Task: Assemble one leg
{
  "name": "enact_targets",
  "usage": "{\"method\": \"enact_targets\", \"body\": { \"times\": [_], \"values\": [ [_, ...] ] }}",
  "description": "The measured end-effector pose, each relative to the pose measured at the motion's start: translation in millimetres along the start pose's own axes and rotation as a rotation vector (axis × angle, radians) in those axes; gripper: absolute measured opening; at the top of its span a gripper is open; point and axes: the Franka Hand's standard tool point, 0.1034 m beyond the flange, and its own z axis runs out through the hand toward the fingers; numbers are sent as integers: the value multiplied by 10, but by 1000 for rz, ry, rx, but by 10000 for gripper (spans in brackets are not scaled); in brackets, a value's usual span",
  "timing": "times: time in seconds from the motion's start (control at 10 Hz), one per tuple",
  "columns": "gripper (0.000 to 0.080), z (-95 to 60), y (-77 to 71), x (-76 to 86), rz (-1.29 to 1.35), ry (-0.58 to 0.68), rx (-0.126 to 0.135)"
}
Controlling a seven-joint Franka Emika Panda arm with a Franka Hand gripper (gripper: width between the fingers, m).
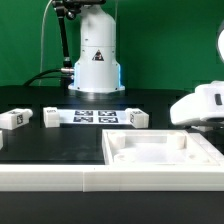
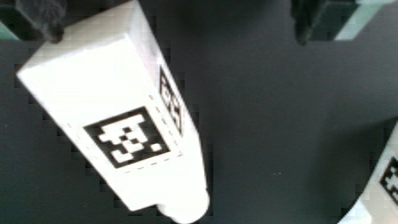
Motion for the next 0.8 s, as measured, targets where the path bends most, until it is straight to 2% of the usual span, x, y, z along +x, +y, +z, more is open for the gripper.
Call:
{"method": "enact_targets", "body": {
  "times": [0.3, 0.4, 0.5, 0.6, 0.8],
  "values": [
    [252, -31, -3, 13, -1, 7, 1],
    [252, -32, 6, 15, -4, 7, -1],
    [77, -33, 15, 17, -3, 7, -1],
    [25, -36, 15, 18, -3, 8, -1],
    [5, -39, 13, 19, -4, 9, -2]
  ]
}}
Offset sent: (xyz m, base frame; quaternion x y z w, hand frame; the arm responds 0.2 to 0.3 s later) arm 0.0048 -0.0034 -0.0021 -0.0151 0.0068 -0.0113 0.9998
